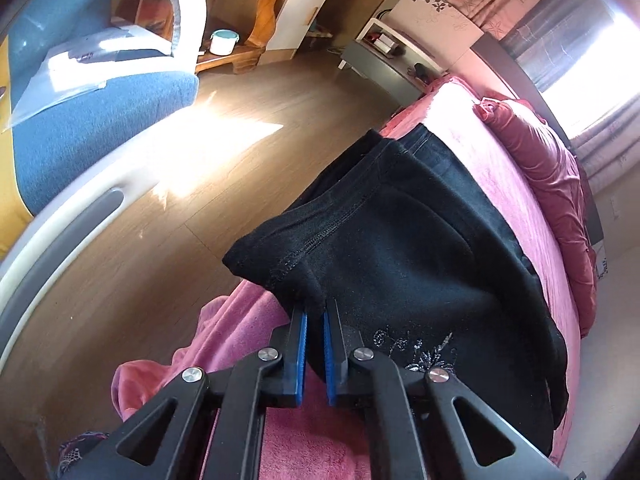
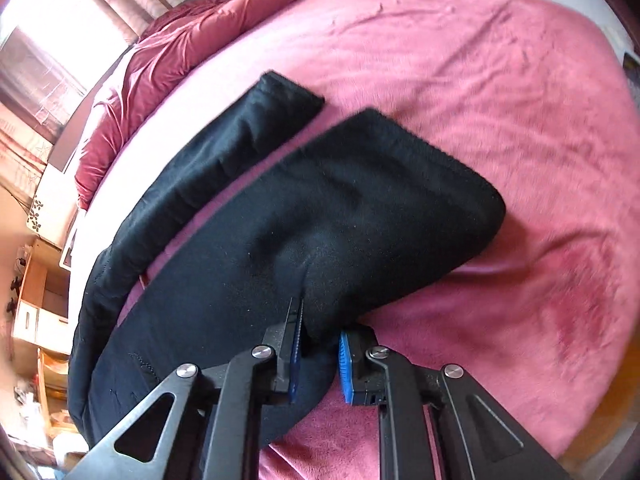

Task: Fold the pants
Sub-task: 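Lower both grippers onto the black pants and close them on the fabric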

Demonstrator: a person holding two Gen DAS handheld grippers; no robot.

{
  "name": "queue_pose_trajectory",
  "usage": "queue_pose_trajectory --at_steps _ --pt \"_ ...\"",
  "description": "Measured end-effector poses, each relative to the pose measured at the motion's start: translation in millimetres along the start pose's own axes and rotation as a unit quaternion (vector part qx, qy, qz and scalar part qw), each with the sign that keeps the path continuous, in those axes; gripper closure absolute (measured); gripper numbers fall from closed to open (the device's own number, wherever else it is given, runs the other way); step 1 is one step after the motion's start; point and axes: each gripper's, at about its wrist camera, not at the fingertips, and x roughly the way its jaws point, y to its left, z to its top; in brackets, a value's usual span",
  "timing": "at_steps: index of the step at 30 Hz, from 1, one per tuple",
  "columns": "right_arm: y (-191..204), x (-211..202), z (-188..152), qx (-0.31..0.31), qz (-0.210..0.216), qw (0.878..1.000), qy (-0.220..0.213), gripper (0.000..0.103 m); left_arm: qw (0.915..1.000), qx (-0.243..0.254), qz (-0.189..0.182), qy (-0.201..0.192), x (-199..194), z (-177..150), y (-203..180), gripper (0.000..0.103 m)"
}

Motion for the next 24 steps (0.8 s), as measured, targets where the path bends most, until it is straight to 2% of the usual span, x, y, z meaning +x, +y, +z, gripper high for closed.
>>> queue_pose_trajectory --at_steps 4,10,19,24 --pt "-10.6 -21.8 -3.4 0.007 0.009 1.0 -0.016 0.088 0.9997 0.02 -0.009 -0.015 -27.9 -4.8 -2.5 0.097" --pt "-24.9 -37.2 -8.2 0.011 -0.004 1.0 -0.019 0.088 0.9994 0.028 -0.012 -0.019 -53.4 -15.9 3.2 0.097" --pt "-62.2 -43.4 -26.5 0.026 -0.033 0.999 -0.011 0.088 0.9995 0.032 0.002 0.003 -64.3 -48.2 27.5 0.097" --pt "-73.1 -40.0 -34.6 0.027 -0.046 0.999 -0.003 0.088 0.9991 0.032 0.017 0.021 -57.7 -58.9 32.8 0.096"
